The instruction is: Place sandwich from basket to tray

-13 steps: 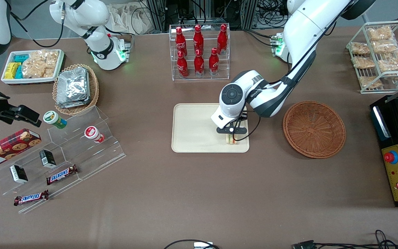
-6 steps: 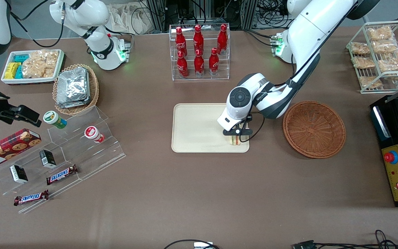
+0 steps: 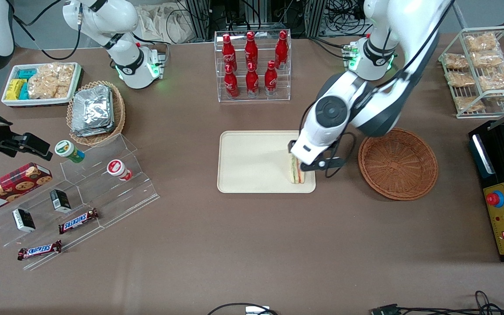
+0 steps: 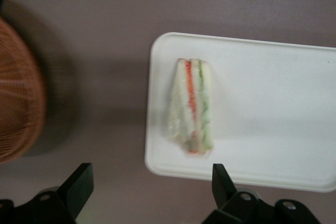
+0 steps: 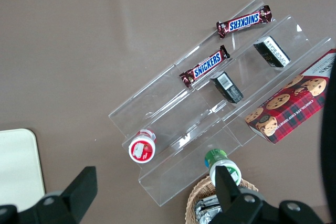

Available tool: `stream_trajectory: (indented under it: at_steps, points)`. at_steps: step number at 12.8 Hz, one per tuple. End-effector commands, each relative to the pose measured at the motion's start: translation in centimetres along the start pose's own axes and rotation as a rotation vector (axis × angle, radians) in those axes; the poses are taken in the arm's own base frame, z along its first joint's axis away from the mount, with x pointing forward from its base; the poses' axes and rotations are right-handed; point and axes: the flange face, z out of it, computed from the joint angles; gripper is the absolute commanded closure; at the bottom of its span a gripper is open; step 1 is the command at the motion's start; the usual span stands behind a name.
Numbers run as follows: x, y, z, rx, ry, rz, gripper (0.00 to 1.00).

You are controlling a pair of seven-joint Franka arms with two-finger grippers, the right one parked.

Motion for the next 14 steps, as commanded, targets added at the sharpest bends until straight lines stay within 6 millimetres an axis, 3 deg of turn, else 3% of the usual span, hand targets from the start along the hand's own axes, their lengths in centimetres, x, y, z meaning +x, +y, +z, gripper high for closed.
stream_trajectory:
  at_steps: [1, 3, 7, 10, 14]
  points:
    - [0.1, -5.9, -7.0, 0.036, -0.014, 0.002, 0.00]
    - [-0.5, -11.1, -9.5, 0.052, -0.012, -0.039, 0.00]
    - [0.5, -24.4, -12.7, -0.004, 0.015, -0.120, 0.00]
    - [1.0, -29.0, -14.1, -0.026, 0.047, -0.161, 0.00]
    - [1.4, -29.4, -16.1, -0.032, 0.070, -0.102, 0.00]
